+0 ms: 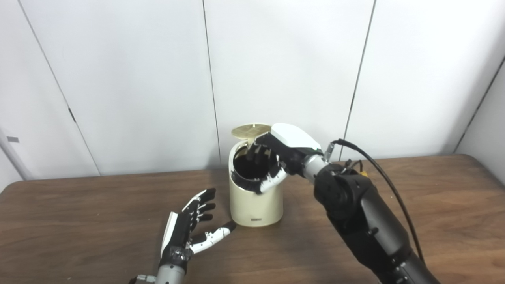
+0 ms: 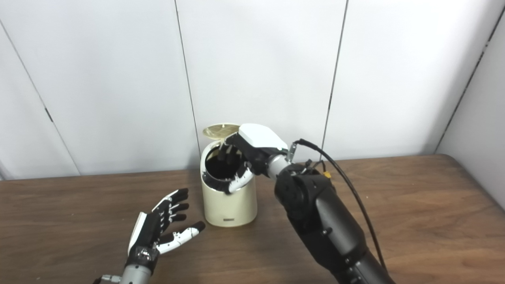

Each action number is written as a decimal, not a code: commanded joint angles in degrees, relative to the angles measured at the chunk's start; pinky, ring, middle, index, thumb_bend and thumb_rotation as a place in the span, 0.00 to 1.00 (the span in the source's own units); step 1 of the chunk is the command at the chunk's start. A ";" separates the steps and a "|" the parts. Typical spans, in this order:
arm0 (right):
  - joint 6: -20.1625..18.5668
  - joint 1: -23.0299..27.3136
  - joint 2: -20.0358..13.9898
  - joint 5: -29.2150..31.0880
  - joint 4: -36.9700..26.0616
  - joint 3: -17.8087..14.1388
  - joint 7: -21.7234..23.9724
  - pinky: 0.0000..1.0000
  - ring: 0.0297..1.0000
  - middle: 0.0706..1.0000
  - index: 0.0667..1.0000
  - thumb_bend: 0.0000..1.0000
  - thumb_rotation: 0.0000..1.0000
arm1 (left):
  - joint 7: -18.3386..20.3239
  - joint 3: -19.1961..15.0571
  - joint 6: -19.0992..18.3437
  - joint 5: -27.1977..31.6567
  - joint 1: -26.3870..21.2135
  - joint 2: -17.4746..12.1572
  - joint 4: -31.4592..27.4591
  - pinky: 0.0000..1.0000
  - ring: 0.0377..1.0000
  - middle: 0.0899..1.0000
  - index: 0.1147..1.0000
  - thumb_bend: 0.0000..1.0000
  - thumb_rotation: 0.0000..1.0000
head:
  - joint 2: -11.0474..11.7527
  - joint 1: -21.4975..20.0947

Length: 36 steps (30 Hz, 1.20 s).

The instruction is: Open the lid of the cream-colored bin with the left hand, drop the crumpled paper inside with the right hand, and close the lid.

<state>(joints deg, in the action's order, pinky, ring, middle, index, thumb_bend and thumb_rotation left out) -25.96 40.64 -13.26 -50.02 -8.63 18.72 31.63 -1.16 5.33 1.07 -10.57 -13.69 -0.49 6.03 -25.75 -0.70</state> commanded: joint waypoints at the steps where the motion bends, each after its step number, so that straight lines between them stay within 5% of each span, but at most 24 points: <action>1: 0.01 1.64 -0.99 0.22 -3.88 -1.63 -1.39 0.32 0.40 0.43 0.47 0.53 0.00 | -0.15 0.15 2.13 -0.04 -1.89 0.00 -1.17 0.74 0.80 0.85 0.86 0.74 0.16 | -0.03 -0.04; 8: 0.19 -1.86 -0.26 2.75 -9.86 -5.74 -3.28 0.38 0.46 0.42 0.49 0.53 0.00 | -0.07 0.10 1.78 -0.06 -1.69 -0.13 -1.60 0.74 0.80 0.85 0.86 0.74 0.17 | -0.23 0.34; 15: 2.69 -7.89 1.00 12.27 -13.48 -11.65 -8.19 0.40 0.46 0.45 0.46 0.53 0.00 | 0.27 0.00 1.40 0.43 -1.63 -0.18 -1.99 0.77 0.81 0.85 0.86 0.74 0.16 | -0.27 0.79; 16: 3.16 -9.43 1.33 13.15 -14.26 -12.41 -9.44 0.41 0.46 0.53 0.46 0.52 0.06 | 0.33 0.03 1.45 0.44 -1.65 -0.23 -2.00 0.77 0.82 0.85 0.86 0.74 0.17 | -0.27 0.90; 18: 4.28 -11.84 1.41 14.27 -15.26 -13.35 -11.40 0.41 0.48 0.64 0.63 0.76 0.02 | 0.37 0.07 1.64 0.47 -1.66 -0.27 -2.00 0.77 0.81 0.85 0.86 0.75 0.18 | -0.27 0.90; 21: 5.50 -14.70 0.97 16.27 -15.65 -14.32 -13.38 0.42 0.52 0.72 0.74 0.85 0.03 | 0.39 0.00 2.13 0.78 -1.73 -0.29 -1.85 0.76 0.81 0.85 0.85 0.75 0.17 | -0.29 1.40; 27: 9.66 -20.42 0.77 25.90 -12.09 -17.46 -15.74 0.45 0.65 0.83 0.85 0.86 0.11 | 0.68 -0.01 2.19 1.15 -1.65 -0.42 -2.10 0.75 0.81 0.84 0.85 0.76 0.18 | -0.23 2.13; 36: 21.01 -25.83 2.13 34.59 -2.07 -17.74 -20.36 0.59 0.73 0.91 0.88 0.91 0.16 | 1.04 0.00 2.47 1.56 -1.52 -0.61 -2.55 0.73 0.81 0.85 0.85 0.76 0.17 | -0.41 2.65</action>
<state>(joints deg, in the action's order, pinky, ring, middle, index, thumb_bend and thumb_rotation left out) -9.13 13.07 -11.60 -17.35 -10.03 1.51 13.28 0.01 5.27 1.13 -9.04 -13.56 -0.98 5.74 -26.10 1.93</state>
